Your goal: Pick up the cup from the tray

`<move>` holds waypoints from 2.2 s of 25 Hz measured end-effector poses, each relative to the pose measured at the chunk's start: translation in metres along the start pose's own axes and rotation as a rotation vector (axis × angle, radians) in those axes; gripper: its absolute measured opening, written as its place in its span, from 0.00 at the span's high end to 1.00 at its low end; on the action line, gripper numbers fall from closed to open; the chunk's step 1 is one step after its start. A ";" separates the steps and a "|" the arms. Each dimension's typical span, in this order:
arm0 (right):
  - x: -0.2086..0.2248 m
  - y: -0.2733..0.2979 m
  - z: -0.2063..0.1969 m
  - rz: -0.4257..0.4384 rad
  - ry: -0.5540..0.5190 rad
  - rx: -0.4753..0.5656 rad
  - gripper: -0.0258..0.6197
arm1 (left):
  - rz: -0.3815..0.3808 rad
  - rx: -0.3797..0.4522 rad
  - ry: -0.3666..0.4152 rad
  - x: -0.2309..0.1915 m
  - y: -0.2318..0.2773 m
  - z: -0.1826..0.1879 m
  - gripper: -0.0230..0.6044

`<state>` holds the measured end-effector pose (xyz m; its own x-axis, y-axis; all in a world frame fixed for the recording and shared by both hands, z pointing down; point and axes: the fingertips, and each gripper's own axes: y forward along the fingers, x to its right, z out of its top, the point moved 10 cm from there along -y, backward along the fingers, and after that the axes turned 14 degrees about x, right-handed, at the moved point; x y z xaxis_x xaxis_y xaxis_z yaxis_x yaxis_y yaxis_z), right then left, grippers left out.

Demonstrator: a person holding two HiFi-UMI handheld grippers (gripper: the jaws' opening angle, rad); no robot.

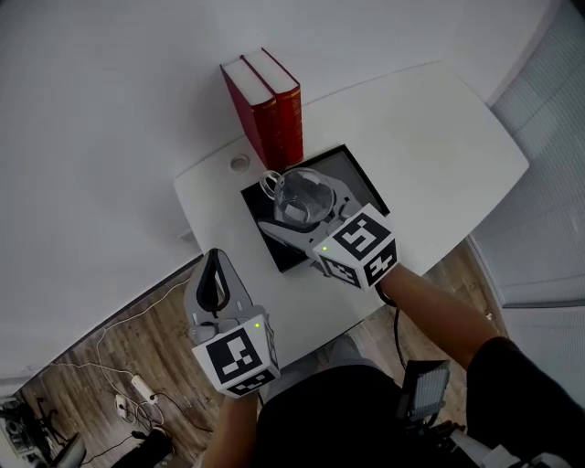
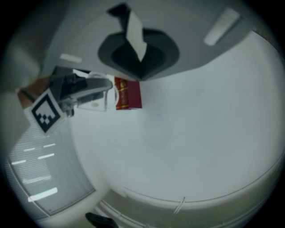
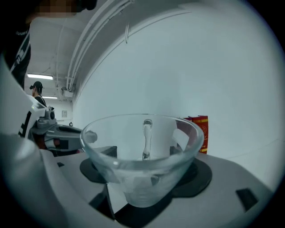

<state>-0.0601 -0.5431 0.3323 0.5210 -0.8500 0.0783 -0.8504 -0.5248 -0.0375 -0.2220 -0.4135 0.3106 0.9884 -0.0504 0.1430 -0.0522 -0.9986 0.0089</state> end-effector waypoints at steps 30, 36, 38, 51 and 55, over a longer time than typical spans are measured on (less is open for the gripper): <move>-0.042 -0.061 0.129 -0.053 -0.062 0.222 0.34 | -0.113 0.168 -0.051 0.001 -0.005 0.063 0.96; -0.038 -0.066 0.135 -0.088 -0.058 0.250 0.34 | -0.136 0.180 -0.055 0.008 0.001 0.067 0.96; -0.036 -0.065 0.135 -0.091 -0.061 0.252 0.34 | -0.142 0.181 -0.053 0.010 0.003 0.068 0.96; -0.027 -0.059 0.140 -0.096 -0.085 0.266 0.34 | -0.159 0.201 -0.053 0.012 0.018 0.073 0.96; -0.026 -0.058 0.142 -0.093 -0.092 0.269 0.34 | -0.166 0.203 -0.053 0.014 0.021 0.073 0.96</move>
<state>-0.0142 -0.4975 0.1914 0.6108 -0.7918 0.0039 -0.7552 -0.5840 -0.2977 -0.1992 -0.4360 0.2401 0.9875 0.1184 0.1040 0.1351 -0.9759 -0.1715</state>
